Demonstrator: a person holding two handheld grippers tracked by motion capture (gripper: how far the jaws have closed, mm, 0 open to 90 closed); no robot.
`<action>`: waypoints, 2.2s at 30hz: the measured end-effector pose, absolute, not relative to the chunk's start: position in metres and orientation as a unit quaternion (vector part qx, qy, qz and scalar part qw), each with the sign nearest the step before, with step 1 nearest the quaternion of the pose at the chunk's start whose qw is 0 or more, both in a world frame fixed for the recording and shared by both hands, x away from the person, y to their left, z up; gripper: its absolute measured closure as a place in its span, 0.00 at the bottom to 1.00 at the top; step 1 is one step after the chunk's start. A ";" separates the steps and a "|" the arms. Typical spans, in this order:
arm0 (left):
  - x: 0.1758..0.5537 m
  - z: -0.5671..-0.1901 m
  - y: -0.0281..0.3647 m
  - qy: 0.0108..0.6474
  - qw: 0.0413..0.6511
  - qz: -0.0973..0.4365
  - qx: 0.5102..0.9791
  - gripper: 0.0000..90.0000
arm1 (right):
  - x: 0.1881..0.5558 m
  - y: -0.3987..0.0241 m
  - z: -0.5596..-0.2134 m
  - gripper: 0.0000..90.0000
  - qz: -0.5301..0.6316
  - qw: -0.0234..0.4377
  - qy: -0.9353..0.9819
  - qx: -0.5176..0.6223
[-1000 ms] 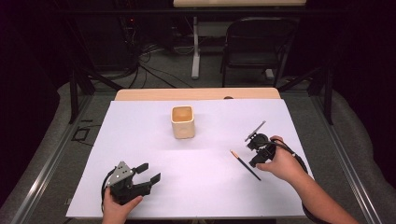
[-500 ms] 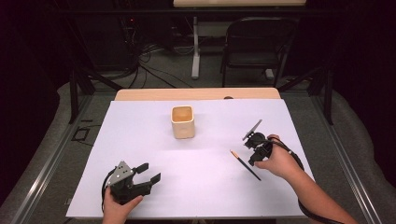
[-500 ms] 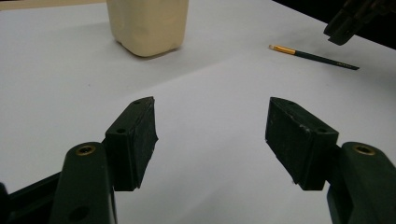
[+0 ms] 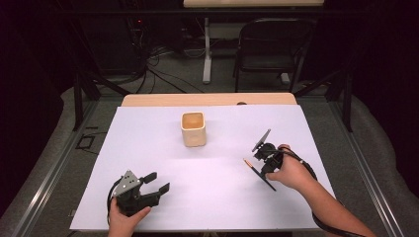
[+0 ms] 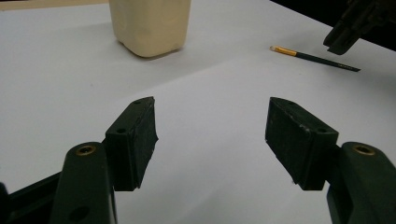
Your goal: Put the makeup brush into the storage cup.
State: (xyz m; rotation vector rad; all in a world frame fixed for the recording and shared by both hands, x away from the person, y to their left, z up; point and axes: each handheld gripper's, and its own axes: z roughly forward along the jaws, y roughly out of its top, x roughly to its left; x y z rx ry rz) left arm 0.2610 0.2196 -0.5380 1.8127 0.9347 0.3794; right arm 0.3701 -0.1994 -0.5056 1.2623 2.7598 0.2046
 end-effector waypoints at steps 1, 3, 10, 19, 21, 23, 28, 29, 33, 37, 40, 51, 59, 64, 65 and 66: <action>0.261 -0.538 0.220 0.388 0.509 0.157 0.752 0.38 | 0.371 -0.198 -0.505 0.80 0.052 0.044 0.908 0.413; 0.261 -0.538 0.220 0.388 0.509 0.157 0.752 0.38 | 0.370 -0.198 -0.507 0.81 0.063 0.043 0.907 0.415; 0.261 -0.538 0.220 0.389 0.509 0.158 0.752 0.38 | 0.370 -0.194 -0.514 0.85 0.051 0.038 0.904 0.423; 0.261 -0.538 0.220 0.389 0.511 0.157 0.751 0.38 | 0.371 -0.193 -0.517 0.85 0.053 0.035 0.901 0.430; 0.261 -0.538 0.220 0.389 0.511 0.157 0.751 0.38 | 0.371 -0.193 -0.517 0.85 0.049 0.033 0.900 0.431; 0.261 -0.538 0.220 0.390 0.510 0.159 0.750 0.38 | 0.372 -0.193 -0.516 0.85 0.035 0.034 0.903 0.428; 0.261 -0.538 0.221 0.392 0.510 0.159 0.749 0.39 | 0.372 -0.191 -0.520 0.86 0.036 0.027 0.901 0.431; 0.261 -0.538 0.221 0.392 0.510 0.159 0.749 0.39 | 0.371 -0.191 -0.523 0.86 0.054 0.036 0.900 0.431; 0.261 -0.538 0.221 0.394 0.511 0.159 0.747 0.39 | 0.373 -0.190 -0.523 0.87 0.035 0.015 0.903 0.427; 0.261 -0.538 0.222 0.395 0.513 0.159 0.745 0.39 | 0.371 -0.188 -0.524 0.89 0.032 0.023 0.900 0.434; 0.261 -0.538 0.223 0.398 0.514 0.159 0.743 0.39 | 0.371 -0.187 -0.525 0.91 0.038 0.024 0.902 0.429; 0.262 -0.539 0.223 0.401 0.513 0.161 0.742 0.39 | 0.373 -0.186 -0.523 0.93 0.024 0.016 0.905 0.424; 0.263 -0.538 0.226 0.409 0.516 0.162 0.735 0.39 | 0.372 -0.190 -0.508 0.94 0.048 0.029 0.902 0.428; 0.262 -0.536 0.229 0.422 0.521 0.166 0.723 0.39 | 0.369 -0.193 -0.491 0.94 0.062 0.031 0.904 0.422; 0.263 -0.536 0.230 0.423 0.521 0.167 0.722 0.39 | 0.367 -0.193 -0.492 0.94 0.094 0.041 0.898 0.427; 0.263 -0.536 0.231 0.426 0.522 0.167 0.720 0.39 | 0.365 -0.191 -0.488 0.94 0.100 0.042 0.896 0.431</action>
